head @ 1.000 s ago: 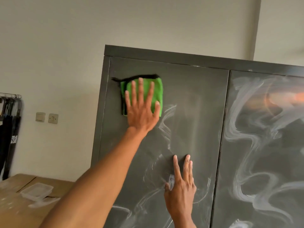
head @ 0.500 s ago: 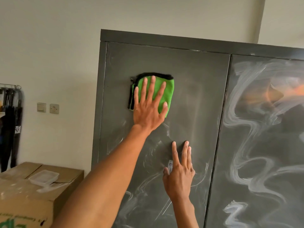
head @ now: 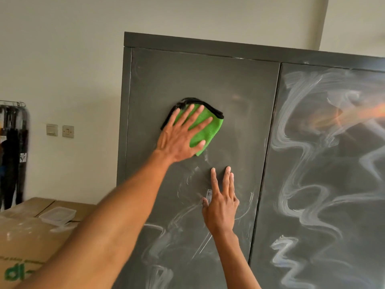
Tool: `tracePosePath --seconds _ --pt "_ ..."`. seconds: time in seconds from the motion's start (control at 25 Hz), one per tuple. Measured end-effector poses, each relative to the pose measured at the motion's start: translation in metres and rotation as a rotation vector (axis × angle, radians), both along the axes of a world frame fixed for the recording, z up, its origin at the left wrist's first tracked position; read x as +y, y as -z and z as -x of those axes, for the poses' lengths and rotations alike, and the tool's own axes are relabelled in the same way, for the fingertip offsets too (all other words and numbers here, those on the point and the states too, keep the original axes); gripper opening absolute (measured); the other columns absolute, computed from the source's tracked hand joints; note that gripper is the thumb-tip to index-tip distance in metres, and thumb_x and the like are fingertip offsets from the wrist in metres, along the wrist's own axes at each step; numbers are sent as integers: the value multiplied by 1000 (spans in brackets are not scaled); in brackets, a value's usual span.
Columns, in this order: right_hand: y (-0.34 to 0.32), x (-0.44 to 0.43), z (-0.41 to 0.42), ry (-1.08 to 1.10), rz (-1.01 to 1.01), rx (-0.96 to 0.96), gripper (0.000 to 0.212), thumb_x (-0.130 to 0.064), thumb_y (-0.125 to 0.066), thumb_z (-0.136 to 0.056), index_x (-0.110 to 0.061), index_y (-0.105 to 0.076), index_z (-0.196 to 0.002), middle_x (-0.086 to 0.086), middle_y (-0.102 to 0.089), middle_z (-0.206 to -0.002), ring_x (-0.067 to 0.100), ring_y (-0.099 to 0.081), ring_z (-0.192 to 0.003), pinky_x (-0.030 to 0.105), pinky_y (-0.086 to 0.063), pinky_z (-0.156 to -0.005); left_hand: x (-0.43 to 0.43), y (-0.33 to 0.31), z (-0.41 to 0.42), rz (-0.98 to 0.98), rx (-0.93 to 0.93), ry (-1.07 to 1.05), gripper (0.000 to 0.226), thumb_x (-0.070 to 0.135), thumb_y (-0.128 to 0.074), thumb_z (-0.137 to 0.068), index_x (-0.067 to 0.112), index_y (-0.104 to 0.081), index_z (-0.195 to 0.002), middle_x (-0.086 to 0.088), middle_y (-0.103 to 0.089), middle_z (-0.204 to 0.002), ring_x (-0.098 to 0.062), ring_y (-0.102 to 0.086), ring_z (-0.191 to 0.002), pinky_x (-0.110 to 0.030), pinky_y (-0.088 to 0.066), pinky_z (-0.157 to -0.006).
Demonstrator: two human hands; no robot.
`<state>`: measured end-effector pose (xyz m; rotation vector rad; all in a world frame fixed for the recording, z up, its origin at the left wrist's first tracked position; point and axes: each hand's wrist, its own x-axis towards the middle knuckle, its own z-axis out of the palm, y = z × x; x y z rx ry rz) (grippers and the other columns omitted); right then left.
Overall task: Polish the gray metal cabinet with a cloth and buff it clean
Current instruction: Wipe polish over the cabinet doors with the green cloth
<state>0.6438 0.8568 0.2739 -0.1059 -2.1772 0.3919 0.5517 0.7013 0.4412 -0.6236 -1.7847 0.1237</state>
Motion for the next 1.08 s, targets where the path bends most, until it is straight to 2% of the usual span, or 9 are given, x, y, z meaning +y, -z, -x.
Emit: tracePosePath --seconds 0.04,0.16,0.2,0.36,0.44,0.64,0.84,1.0,1.08 --pt "0 1 -1 2 -14 -8 105 -30 -79 -84 -38 -9 -162 1 18 -169 18 8 -157 41 -38 -106 -9 -14 1 -69 1 -12 78 63 -42 -93 39 -15 -163 -2 -3 -173 -26 -5 -159 -58 -8 -126" --pt "-4 5 -3 23 -57 -32 100 -37 -74 -88 -38 -6 -162 2 20 -169 20 9 -157 39 -35 -107 4 -34 0 -673 -97 -39 79 61 -37 -95 34 -12 -164 -5 2 -172 -30 -1 -159 -58 -1 -126" --pt "-5 5 -3 28 -67 -36 98 -39 -72 -89 -37 -7 -162 3 19 -169 21 7 -157 40 -35 -107 21 -26 -4 -724 -98 -44 78 59 -37 -95 33 -12 -164 -7 2 -172 -32 0 -159 -58 1 -126" --pt "-7 14 -1 48 -114 44 82 -40 -73 -87 -32 -33 -158 12 -9 -169 29 -15 -152 52 -37 -108 55 39 -18 -124 -80 19 77 60 -43 -95 40 -13 -163 -6 1 -173 -33 -5 -159 -60 -1 -125" --pt "-14 27 2 61 -136 95 75 -39 -76 -85 -33 -43 -152 13 -16 -167 32 -19 -151 58 -35 -111 30 23 -9 16 -21 -4 79 63 -45 -93 43 -14 -162 -2 -1 -173 -29 -8 -159 -59 -3 -126" --pt "-38 51 3 67 -192 48 87 -50 -74 -83 -39 -29 -157 10 4 -171 28 -3 -157 54 -36 -108 -11 12 1 -674 -106 -66 75 62 -37 -98 37 -10 -164 -7 2 -173 -32 1 -159 -58 2 -124" --pt "-35 43 3 62 -126 69 80 -57 -66 -88 -42 -28 -157 4 7 -171 24 1 -158 59 -33 -112 -47 84 3 -53 -89 -97 81 66 -47 -95 45 -6 -161 -4 2 -173 -29 -1 -159 -61 -1 -125" --pt "-36 38 6 55 -61 78 76 -55 -68 -88 -40 -33 -154 4 4 -171 25 0 -157 63 -32 -113 -71 50 10 -727 -169 -126 75 63 -37 -98 37 -11 -164 -8 0 -173 -33 1 -159 -60 -1 -126" --pt "-36 28 8 50 -4 95 74 -52 -70 -86 -37 -38 -151 4 1 -171 26 -2 -157 65 -29 -113 -57 75 5 -660 -184 -126 74 62 -36 -99 36 -10 -164 -11 2 -172 -36 2 -158 -63 -1 -125"
